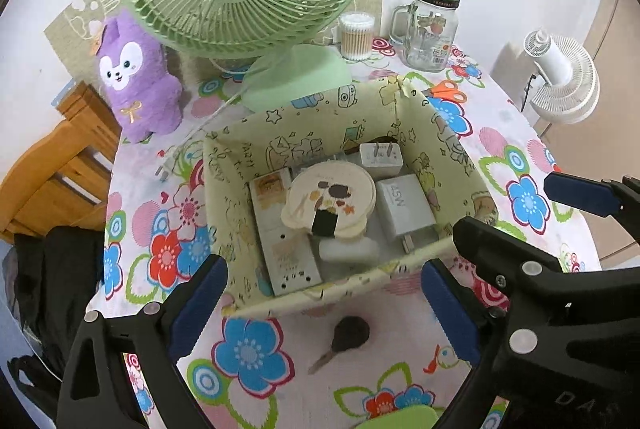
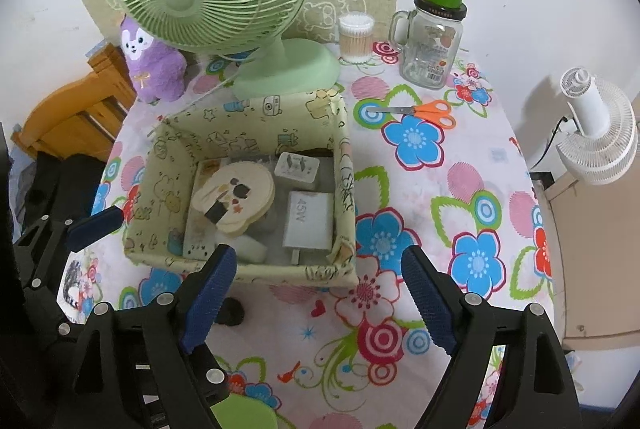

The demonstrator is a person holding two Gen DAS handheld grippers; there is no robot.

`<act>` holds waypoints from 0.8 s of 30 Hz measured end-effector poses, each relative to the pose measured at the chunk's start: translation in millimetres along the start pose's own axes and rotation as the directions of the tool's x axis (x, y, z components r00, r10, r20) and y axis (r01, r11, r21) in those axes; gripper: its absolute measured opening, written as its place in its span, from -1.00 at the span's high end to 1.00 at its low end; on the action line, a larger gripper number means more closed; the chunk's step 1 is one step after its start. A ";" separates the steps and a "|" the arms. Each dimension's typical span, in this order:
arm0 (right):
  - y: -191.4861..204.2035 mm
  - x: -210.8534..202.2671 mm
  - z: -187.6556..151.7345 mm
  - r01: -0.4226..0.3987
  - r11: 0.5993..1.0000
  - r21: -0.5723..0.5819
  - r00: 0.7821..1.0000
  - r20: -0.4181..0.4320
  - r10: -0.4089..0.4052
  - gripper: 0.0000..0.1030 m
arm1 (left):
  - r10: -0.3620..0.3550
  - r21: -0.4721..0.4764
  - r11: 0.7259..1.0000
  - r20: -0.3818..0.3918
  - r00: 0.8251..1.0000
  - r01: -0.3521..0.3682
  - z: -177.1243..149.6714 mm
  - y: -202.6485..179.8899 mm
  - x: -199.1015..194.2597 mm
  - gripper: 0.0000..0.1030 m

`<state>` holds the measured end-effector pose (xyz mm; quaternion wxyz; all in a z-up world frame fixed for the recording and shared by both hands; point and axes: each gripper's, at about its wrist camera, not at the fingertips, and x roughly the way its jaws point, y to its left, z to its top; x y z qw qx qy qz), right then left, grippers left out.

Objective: Organize rigid objects
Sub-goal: 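Lift both grippers up and away from the fabric box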

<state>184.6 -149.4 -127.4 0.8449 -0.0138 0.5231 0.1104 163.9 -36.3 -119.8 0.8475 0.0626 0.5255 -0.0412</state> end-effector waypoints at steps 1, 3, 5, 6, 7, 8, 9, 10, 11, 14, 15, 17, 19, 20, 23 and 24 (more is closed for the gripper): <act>1.3 -1.8 -1.9 -0.001 1.000 -0.001 1.000 0.001 0.001 -0.70 | 0.001 -0.003 1.000 0.000 1.000 -0.001 -2.6 0.6 -2.3 -0.92; 4.0 -4.9 -5.8 0.000 1.000 -0.002 1.000 0.003 0.000 -0.71 | -0.001 -0.007 1.000 0.001 1.000 0.001 -7.0 2.0 -6.5 -0.92; 6.5 -8.4 -9.6 0.000 1.000 -0.003 1.000 0.005 0.000 -0.71 | -0.006 -0.008 1.000 0.003 1.000 0.006 -10.8 2.6 -10.2 -0.92; 7.8 -10.0 -11.8 0.001 1.000 -0.003 1.000 0.005 -0.001 -0.71 | -0.008 -0.008 1.000 0.004 1.000 0.008 -12.2 3.0 -11.9 -0.92; 8.8 -11.4 -13.6 0.001 1.000 -0.001 1.000 0.005 -0.001 -0.71 | -0.009 -0.007 1.000 0.005 1.000 0.009 -14.2 3.4 -13.9 -0.92; 9.9 -12.7 -15.3 0.001 1.000 0.000 1.000 0.005 -0.001 -0.71 | -0.009 -0.006 1.000 0.006 1.000 0.009 -15.7 3.7 -15.7 -0.92; 10.5 -14.0 -17.0 -0.001 1.000 0.002 1.000 0.005 0.001 -0.71 | -0.011 -0.006 1.000 0.008 1.000 0.011 -17.7 4.5 -17.6 -0.92; 11.5 -15.2 -18.3 -0.001 1.000 0.003 1.000 0.005 0.001 -0.71 | -0.012 -0.006 1.000 0.008 1.000 0.012 -19.0 4.7 -18.9 -0.92; 12.7 -16.6 -20.1 -0.001 1.000 0.003 1.000 0.006 0.001 -0.71 | -0.013 -0.006 1.000 0.009 1.000 0.013 -20.7 5.4 -20.2 -0.92; 16.4 -20.3 -25.2 0.003 1.000 0.002 1.000 0.010 -0.003 -0.72 | -0.022 -0.011 1.000 0.009 1.000 0.022 -26.6 8.8 -24.2 -0.92; 17.5 -21.3 -26.5 0.005 1.000 0.003 1.000 0.010 -0.005 -0.72 | -0.025 -0.011 1.000 0.008 1.000 0.025 -28.2 9.3 -25.0 -0.92; 19.4 -23.2 -30.1 0.007 1.000 0.005 1.000 0.011 -0.007 -0.72 | -0.031 -0.011 0.999 0.008 1.000 0.031 -32.4 10.8 -26.8 -0.92; 21.5 -24.3 -34.1 0.009 1.000 0.009 1.000 0.011 -0.009 -0.72 | -0.033 -0.010 0.999 0.006 0.999 0.034 -35.9 12.6 -27.3 -0.92; 22.6 -24.6 -36.6 0.010 1.000 0.012 1.000 0.010 -0.010 -0.72 | -0.037 -0.011 0.999 0.003 0.999 0.037 -38.2 13.5 -27.4 -0.92; 25.7 -25.0 -43.1 0.012 1.000 0.018 1.000 0.008 -0.012 -0.72 | -0.044 -0.011 0.999 -0.002 0.999 0.044 -44.6 15.7 -27.4 -0.92; 26.7 -24.9 -44.9 0.013 1.000 0.019 1.000 0.007 -0.013 -0.72 | -0.047 -0.010 0.999 -0.004 0.999 0.047 -47.1 16.6 -27.1 -0.92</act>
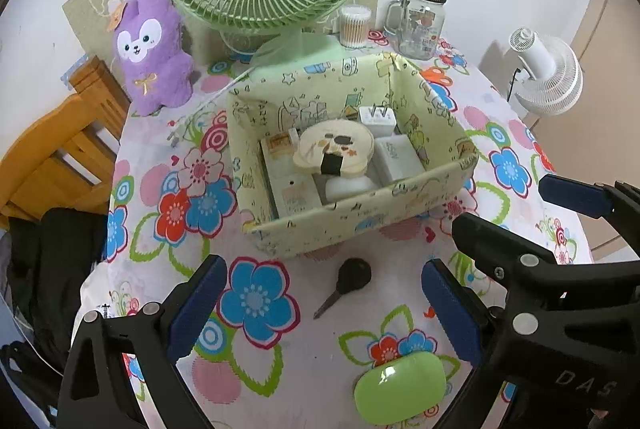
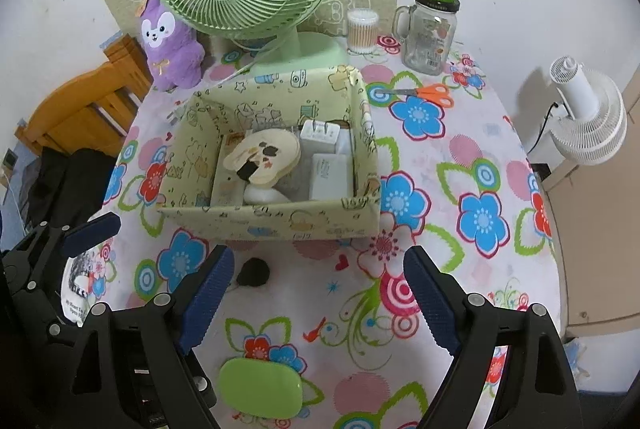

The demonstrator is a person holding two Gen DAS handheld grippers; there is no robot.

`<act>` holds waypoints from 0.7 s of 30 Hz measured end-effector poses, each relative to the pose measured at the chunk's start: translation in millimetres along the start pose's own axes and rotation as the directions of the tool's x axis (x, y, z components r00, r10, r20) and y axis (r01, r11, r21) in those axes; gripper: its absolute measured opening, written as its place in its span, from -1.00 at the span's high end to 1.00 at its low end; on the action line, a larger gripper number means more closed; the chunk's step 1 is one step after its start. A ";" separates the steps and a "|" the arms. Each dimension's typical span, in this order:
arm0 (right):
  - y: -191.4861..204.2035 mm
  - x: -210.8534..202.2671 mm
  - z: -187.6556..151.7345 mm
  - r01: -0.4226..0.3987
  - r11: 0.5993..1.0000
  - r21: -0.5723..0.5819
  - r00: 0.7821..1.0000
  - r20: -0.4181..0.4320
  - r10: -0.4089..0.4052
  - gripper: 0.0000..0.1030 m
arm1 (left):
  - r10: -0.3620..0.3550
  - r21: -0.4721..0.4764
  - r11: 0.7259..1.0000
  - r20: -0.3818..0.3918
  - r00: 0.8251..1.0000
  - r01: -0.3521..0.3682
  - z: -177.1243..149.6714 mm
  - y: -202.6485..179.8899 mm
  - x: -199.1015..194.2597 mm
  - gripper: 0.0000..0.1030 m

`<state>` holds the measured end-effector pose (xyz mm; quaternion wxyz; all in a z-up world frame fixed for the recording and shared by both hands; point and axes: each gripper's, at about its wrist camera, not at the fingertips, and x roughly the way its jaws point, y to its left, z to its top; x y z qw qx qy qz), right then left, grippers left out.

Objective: Organize rigid objects
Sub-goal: 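Lift both grippers up and away from the fabric box, then move the left gripper down onto the green soap box on the table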

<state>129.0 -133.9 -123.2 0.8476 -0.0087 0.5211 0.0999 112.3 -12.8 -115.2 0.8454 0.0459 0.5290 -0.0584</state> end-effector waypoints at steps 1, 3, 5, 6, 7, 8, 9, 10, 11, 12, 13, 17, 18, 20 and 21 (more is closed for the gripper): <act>0.6 0.3 -1.7 -0.001 1.000 0.001 1.000 -0.002 0.001 -0.72 | -0.003 0.000 1.000 -0.003 1.000 0.003 -2.6 1.0 0.5 -0.92; 2.4 1.1 -6.5 0.001 1.000 0.004 1.000 -0.005 -0.001 -0.72 | -0.009 0.001 1.000 -0.010 1.000 0.009 -8.4 3.3 1.7 -0.92; 3.8 2.3 -11.5 0.002 1.000 0.008 1.000 -0.007 -0.002 -0.72 | -0.012 -0.001 1.000 -0.018 1.000 0.012 -13.9 5.5 3.4 -0.92; 4.6 2.8 -14.2 0.002 1.000 0.009 1.000 -0.008 -0.002 -0.72 | -0.018 -0.004 1.000 -0.026 1.000 0.018 -18.2 7.3 5.4 -0.92; 5.0 3.4 -17.0 0.002 1.000 0.010 1.000 -0.009 -0.002 -0.72 | -0.019 -0.007 1.000 -0.032 0.999 0.019 -21.3 8.4 6.9 -0.92; 5.6 4.3 -20.1 0.002 1.000 0.011 1.000 -0.011 -0.002 -0.72 | -0.021 -0.011 1.000 -0.038 0.999 0.021 -24.8 9.4 8.5 -0.92; 6.2 5.3 -23.4 0.002 1.000 0.011 1.000 -0.014 -0.002 -0.72 | -0.023 -0.014 1.000 -0.041 0.999 0.022 -27.3 10.1 9.0 -0.92; 6.5 6.4 -26.2 0.003 1.000 0.013 1.000 -0.017 -0.002 -0.72 | -0.026 -0.020 0.999 -0.047 0.999 0.025 -30.8 11.3 10.8 -0.92; 6.6 7.4 -28.4 0.004 1.000 0.015 1.000 -0.020 -0.003 -0.72 | -0.029 -0.024 0.999 -0.052 0.998 0.028 -33.0 12.1 12.1 -0.92; 6.7 8.6 -31.2 0.005 1.000 0.019 1.000 -0.024 -0.005 -0.72 | -0.032 -0.027 0.999 -0.056 0.998 0.031 -35.6 12.9 13.6 -0.92; 6.9 9.8 -34.1 0.006 1.000 0.023 1.000 -0.028 -0.006 -0.72 | -0.035 -0.030 0.999 -0.061 0.997 0.033 -38.3 13.3 15.5 -0.92; 7.3 14.3 -46.0 0.016 0.999 0.030 0.999 -0.037 -0.015 -0.72 | -0.041 -0.026 0.999 -0.073 0.996 0.039 -47.2 13.2 22.2 -0.92; 7.8 15.4 -48.7 0.020 0.999 0.027 0.999 -0.041 -0.018 -0.72 | -0.041 -0.025 0.999 -0.075 0.996 0.040 -49.0 13.0 23.9 -0.92; 8.1 18.2 -55.5 0.025 0.999 0.026 0.998 -0.049 -0.024 -0.72 | -0.048 -0.021 0.999 -0.084 0.995 0.046 -53.9 12.0 27.9 -0.92; 8.2 19.4 -58.5 0.026 0.999 0.026 0.998 -0.053 -0.025 -0.72 | -0.051 -0.019 0.999 -0.089 0.995 0.049 -56.4 11.8 29.5 -0.92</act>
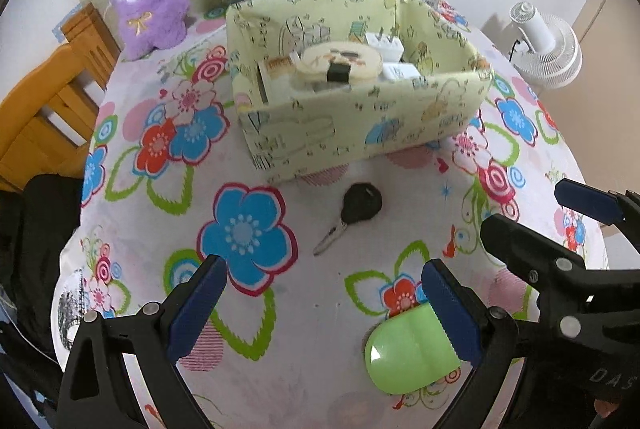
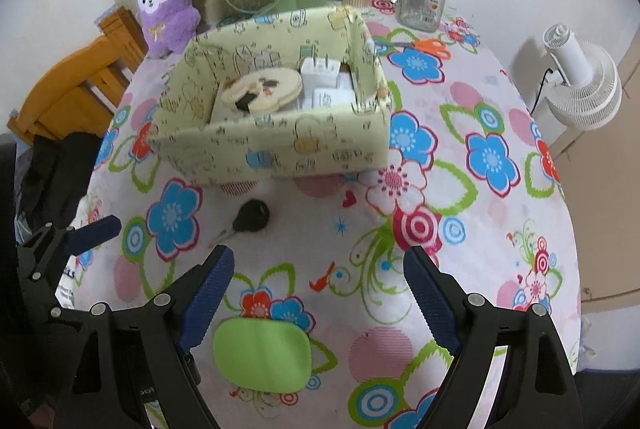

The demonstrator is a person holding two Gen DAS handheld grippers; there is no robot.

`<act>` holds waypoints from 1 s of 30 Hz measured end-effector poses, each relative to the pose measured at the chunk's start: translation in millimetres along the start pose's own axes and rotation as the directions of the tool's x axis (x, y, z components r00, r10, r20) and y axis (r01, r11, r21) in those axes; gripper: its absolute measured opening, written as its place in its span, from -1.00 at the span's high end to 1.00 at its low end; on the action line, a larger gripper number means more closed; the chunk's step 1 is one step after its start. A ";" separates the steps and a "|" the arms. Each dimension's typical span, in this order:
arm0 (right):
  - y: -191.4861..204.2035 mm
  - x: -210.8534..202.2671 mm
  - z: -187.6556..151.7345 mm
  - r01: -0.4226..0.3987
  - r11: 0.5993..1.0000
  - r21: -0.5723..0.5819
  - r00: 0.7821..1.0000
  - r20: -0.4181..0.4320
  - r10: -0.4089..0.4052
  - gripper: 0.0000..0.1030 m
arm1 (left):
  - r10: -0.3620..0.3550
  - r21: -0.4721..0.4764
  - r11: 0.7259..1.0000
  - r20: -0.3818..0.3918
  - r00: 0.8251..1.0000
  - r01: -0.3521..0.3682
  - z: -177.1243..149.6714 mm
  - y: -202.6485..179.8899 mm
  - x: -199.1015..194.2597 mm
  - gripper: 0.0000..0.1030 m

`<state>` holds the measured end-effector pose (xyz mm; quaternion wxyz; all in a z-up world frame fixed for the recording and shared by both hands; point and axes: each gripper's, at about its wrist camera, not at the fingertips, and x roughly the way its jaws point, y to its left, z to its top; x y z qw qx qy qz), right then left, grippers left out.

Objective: Organize rigid objects
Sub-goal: 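Move the left gripper down onto the green soap box on the table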

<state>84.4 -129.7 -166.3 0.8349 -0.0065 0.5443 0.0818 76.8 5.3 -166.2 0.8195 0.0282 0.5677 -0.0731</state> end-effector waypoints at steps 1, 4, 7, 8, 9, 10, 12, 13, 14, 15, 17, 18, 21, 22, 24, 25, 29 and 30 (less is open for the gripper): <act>-0.3 1.4 -2.3 -0.001 1.000 0.003 1.000 -0.003 0.001 -0.72 | -0.001 0.003 1.000 -0.002 1.000 0.001 -2.1 0.0 1.3 -0.92; -0.4 6.9 -11.8 -0.003 1.000 0.010 1.000 -0.019 0.003 -0.72 | -0.003 0.012 1.000 -0.014 1.000 0.003 -9.8 -1.0 6.3 -0.92; 1.0 13.0 -19.7 0.003 1.000 0.010 0.999 -0.035 -0.002 -0.72 | -0.010 0.008 1.000 -0.029 1.000 0.011 -17.6 -0.8 12.0 -0.92; 1.4 14.5 -21.5 0.005 1.000 0.012 0.999 -0.037 -0.004 -0.72 | -0.015 0.004 1.000 -0.034 0.999 0.015 -19.6 -0.8 13.6 -0.92; 2.2 15.8 -23.5 0.007 1.000 0.013 0.999 -0.038 -0.006 -0.72 | -0.022 0.000 1.000 -0.040 0.999 0.022 -22.3 -1.8 16.0 -0.92; 2.5 16.8 -25.1 0.009 1.000 0.013 0.999 -0.038 -0.008 -0.72 | -0.025 -0.003 1.000 -0.041 0.999 0.025 -23.9 -3.0 17.3 -0.92; 2.3 19.1 -27.8 0.016 1.000 0.010 0.999 -0.039 -0.016 -0.72 | -0.034 -0.012 0.999 -0.046 0.998 0.034 -27.7 -5.7 20.7 -0.92; 1.9 20.2 -29.3 0.020 1.000 0.008 0.999 -0.040 -0.020 -0.72 | -0.039 -0.016 0.999 -0.049 0.998 0.038 -28.6 -7.5 22.0 -0.92; 1.3 21.2 -30.6 0.024 1.000 0.007 0.999 -0.042 -0.023 -0.72 | -0.043 -0.021 0.999 -0.052 0.998 0.042 -30.2 -9.4 23.1 -0.92; 0.3 22.1 -31.9 0.025 1.000 0.006 0.999 -0.043 -0.024 -0.72 | -0.051 -0.028 0.998 -0.054 0.997 0.050 -32.3 -12.2 24.7 -0.92; -1.7 23.7 -34.1 0.022 1.000 0.003 0.999 -0.047 -0.022 -0.72 | -0.056 -0.033 0.998 -0.057 0.997 0.054 -34.7 -16.4 26.6 -0.92; -3.0 24.5 -34.8 0.020 1.000 0.001 0.999 -0.048 -0.020 -0.72 | -0.058 -0.036 0.998 -0.064 0.996 0.056 -36.0 -18.7 28.3 -0.92; -7.5 26.8 -37.0 0.009 1.000 -0.010 0.998 -0.054 -0.009 -0.72 | -0.065 -0.060 0.996 -0.075 0.995 0.060 -40.9 -25.8 32.0 -0.92; -9.8 28.2 -37.8 0.007 1.000 -0.020 0.998 -0.057 -0.008 -0.72 | -0.065 -0.075 0.995 -0.078 0.995 0.060 -42.4 -27.9 33.2 -0.92; -12.5 30.7 -38.9 0.007 0.999 -0.036 0.998 -0.063 -0.010 -0.72 | -0.053 -0.100 0.994 -0.076 0.996 0.045 -45.0 -32.3 34.2 -0.92; -15.2 32.6 -39.8 0.006 0.999 -0.047 0.998 -0.069 -0.009 -0.72 | -0.042 -0.109 0.993 -0.077 0.996 0.034 -46.2 -33.4 34.4 -0.92; -25.1 37.8 -42.9 0.005 0.997 -0.078 0.996 -0.084 -0.012 -0.72 | -0.030 -0.145 0.989 -0.086 0.996 0.017 -50.8 -40.2 36.2 -0.93; -27.4 39.5 -44.1 0.003 0.996 -0.084 0.996 -0.090 -0.011 -0.72 | -0.021 -0.158 0.987 -0.088 0.996 0.007 -51.8 -40.8 36.4 -0.93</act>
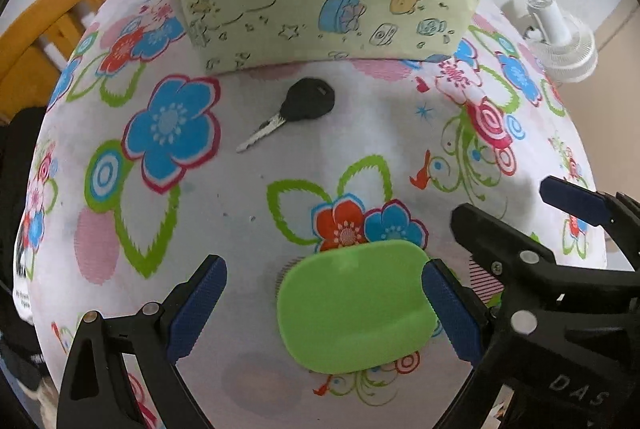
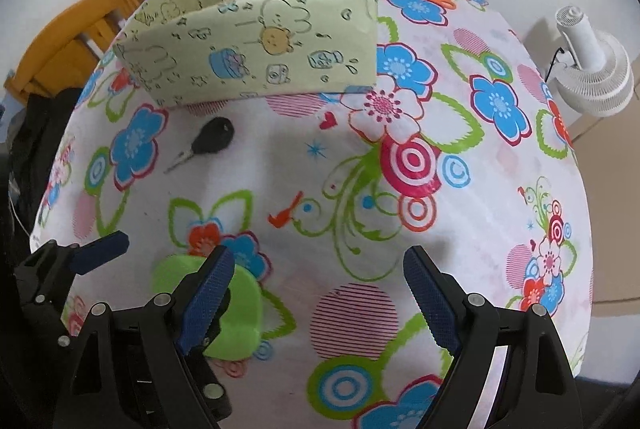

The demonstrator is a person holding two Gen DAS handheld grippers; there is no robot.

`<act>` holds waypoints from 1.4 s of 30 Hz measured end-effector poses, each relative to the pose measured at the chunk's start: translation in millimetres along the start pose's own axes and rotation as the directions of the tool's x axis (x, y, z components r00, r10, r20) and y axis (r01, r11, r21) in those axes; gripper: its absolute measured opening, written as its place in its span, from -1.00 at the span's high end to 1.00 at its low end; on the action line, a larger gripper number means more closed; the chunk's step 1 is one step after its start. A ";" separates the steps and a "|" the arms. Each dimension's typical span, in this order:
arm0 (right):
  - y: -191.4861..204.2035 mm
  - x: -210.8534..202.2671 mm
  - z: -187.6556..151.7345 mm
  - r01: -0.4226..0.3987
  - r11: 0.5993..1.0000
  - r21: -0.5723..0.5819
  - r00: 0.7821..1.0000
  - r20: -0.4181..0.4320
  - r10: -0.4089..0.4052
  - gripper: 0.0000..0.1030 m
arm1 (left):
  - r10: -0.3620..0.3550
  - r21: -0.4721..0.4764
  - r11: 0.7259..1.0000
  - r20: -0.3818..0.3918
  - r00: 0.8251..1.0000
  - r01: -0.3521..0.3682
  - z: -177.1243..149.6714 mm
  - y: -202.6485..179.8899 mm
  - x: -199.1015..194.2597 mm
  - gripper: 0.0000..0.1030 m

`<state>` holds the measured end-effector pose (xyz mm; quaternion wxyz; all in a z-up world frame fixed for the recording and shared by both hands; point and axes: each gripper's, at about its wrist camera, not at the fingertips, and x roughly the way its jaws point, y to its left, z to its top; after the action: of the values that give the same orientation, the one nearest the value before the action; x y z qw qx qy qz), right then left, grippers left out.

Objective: Organize rigid objects
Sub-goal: 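Move the left gripper down onto the green soap box on the table, then grasp the green soap box with the left gripper and lift it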

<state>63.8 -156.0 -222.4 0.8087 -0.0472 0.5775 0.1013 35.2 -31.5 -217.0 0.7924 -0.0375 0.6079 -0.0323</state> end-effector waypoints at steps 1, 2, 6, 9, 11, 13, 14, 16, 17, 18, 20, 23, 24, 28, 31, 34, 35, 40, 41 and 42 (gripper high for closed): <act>-2.9 2.1 -1.0 -0.005 1.000 -0.009 1.000 -0.008 0.005 -0.72 | 0.004 -0.025 1.000 -0.001 1.000 -0.004 -2.3 -0.3 0.4 -0.93; -5.2 3.7 -2.0 -0.009 1.000 -0.019 1.000 -0.012 0.009 -0.72 | 0.002 -0.037 0.999 -0.002 1.000 -0.002 -2.9 -0.9 0.5 -0.93; -12.8 7.9 -3.1 -0.018 0.998 -0.054 1.000 -0.021 0.016 -0.72 | 0.020 -0.100 0.995 -0.009 1.000 -0.021 -10.2 -4.6 4.2 -0.93; -16.9 10.9 -3.3 -0.033 0.996 -0.078 0.999 -0.032 0.030 -0.72 | 0.028 -0.131 0.991 -0.012 1.000 -0.030 -14.1 -9.7 6.2 -0.93; -18.4 12.1 -3.1 -0.040 0.994 -0.101 0.999 -0.035 0.036 -0.72 | 0.031 -0.153 0.988 -0.012 0.999 -0.032 -17.0 -14.1 7.5 -0.93; -18.7 13.1 -2.7 -0.042 0.992 -0.120 0.999 -0.036 0.038 -0.72 | 0.033 -0.170 0.985 -0.010 0.999 -0.034 -18.9 -19.1 9.3 -0.93; -19.5 13.5 -2.5 -0.044 0.990 -0.132 0.999 -0.036 0.039 -0.72 | 0.037 -0.177 0.983 -0.009 0.999 -0.038 -20.2 -20.4 9.8 -0.95; -21.0 13.9 -2.7 -0.046 0.988 -0.148 0.998 -0.036 0.041 -0.72 | 0.053 -0.184 0.982 -0.004 0.999 -0.053 -22.2 -23.7 10.7 -0.97; -21.8 14.6 -2.9 -0.047 0.987 -0.157 0.998 -0.038 0.041 -0.72 | 0.059 -0.187 0.981 -0.003 0.998 -0.059 -22.1 -25.7 10.8 -0.98; -22.7 15.2 -3.0 -0.047 0.986 -0.162 0.998 -0.040 0.041 -0.72 | 0.063 -0.190 0.980 -0.003 0.998 -0.062 -22.1 -27.5 11.1 -0.98; -24.4 16.3 -3.8 -0.051 0.984 -0.173 0.998 -0.042 0.045 -0.72 | 0.073 -0.203 0.977 -0.001 0.997 -0.072 -25.2 -29.5 11.2 -0.99; -25.8 18.1 -3.5 -0.055 0.982 -0.180 0.998 -0.048 0.047 -0.72 | 0.100 -0.210 0.973 0.004 0.995 -0.097 -28.5 -35.0 11.9 -0.99; -25.7 18.3 -3.4 -0.056 0.981 -0.186 0.998 -0.048 0.048 -0.72 | 0.105 -0.212 0.972 0.005 0.994 -0.101 -30.1 -37.4 11.8 -0.99; -24.5 20.7 -2.1 -0.061 0.977 -0.203 0.997 -0.051 0.052 -0.72 | 0.136 -0.211 0.969 0.015 0.991 -0.130 -31.0 -46.4 16.6 -0.99; -23.7 22.9 -2.0 -0.069 0.977 -0.203 0.997 -0.057 0.058 -0.72 | 0.160 -0.187 0.971 0.028 0.987 -0.152 -32.0 -52.3 18.1 -0.99; -22.6 25.5 -2.0 -0.073 0.976 -0.204 0.996 -0.062 0.061 -0.72 | 0.162 -0.182 0.972 0.052 0.985 -0.150 -34.5 -56.6 16.0 -0.93; -22.3 26.7 -1.7 -0.073 0.977 -0.202 0.996 -0.064 0.061 -0.72 | 0.163 -0.182 0.972 0.060 0.985 -0.150 -35.4 -57.6 14.3 -0.85; -19.0 28.0 -1.0 -0.073 0.979 -0.191 0.996 -0.068 0.061 -0.72 | 0.168 -0.167 0.973 0.052 0.984 -0.157 -30.2 -58.6 9.4 -0.84; -17.6 27.5 -0.7 -0.073 0.979 -0.191 0.996 -0.066 0.062 -0.72 | 0.166 -0.154 0.976 0.052 0.985 -0.156 -27.9 -57.2 7.2 -0.84; -16.4 26.7 0.1 -0.074 0.979 -0.187 0.996 -0.062 0.063 -0.72 | 0.170 -0.145 0.976 0.055 0.984 -0.160 -26.8 -54.8 4.9 -0.84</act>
<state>75.9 -169.0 -248.2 0.7800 -0.1069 0.5890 0.1823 10.2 -87.0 -223.2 0.8079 -0.0436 0.5826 0.0777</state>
